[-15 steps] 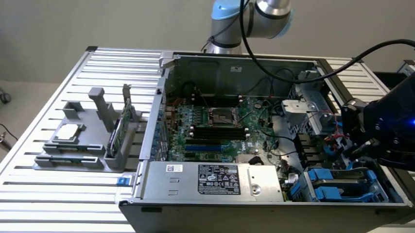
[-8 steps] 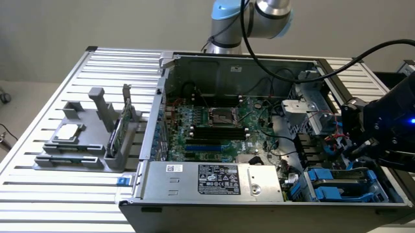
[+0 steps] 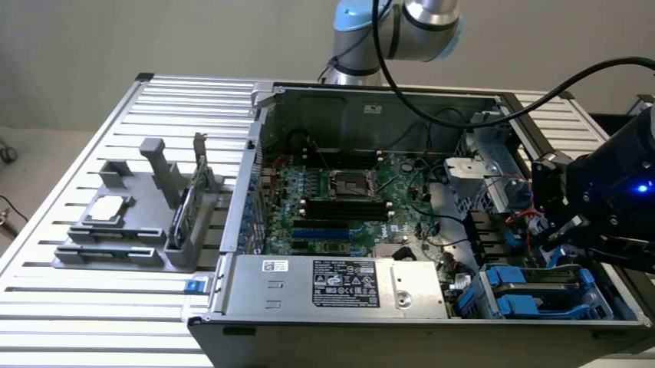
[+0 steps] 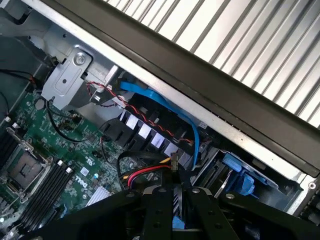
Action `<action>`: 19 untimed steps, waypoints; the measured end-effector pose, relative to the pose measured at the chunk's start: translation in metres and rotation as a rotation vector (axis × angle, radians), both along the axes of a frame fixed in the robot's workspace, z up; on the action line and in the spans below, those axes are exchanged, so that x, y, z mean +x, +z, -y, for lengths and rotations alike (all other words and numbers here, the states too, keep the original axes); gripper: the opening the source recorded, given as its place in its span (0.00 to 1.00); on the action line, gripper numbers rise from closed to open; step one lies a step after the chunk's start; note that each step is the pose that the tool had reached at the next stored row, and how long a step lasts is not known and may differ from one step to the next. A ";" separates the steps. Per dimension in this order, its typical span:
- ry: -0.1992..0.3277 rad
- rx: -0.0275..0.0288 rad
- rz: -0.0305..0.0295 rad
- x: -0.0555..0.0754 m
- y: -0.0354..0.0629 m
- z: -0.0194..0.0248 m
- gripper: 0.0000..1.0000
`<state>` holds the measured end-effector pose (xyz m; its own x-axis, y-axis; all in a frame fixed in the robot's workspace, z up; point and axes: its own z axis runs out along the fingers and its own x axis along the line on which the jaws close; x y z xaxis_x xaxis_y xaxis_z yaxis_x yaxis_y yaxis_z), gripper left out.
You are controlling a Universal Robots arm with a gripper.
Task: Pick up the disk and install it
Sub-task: 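Insert the first disk wire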
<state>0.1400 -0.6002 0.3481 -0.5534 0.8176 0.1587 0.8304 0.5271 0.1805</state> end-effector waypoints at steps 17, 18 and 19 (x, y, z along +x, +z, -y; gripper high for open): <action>-0.163 0.0062 -0.0298 -0.001 0.0015 0.0005 0.17; -0.172 0.0062 -0.0323 -0.001 0.0014 0.0006 0.17; -0.181 0.0060 -0.0351 -0.001 0.0015 0.0006 0.17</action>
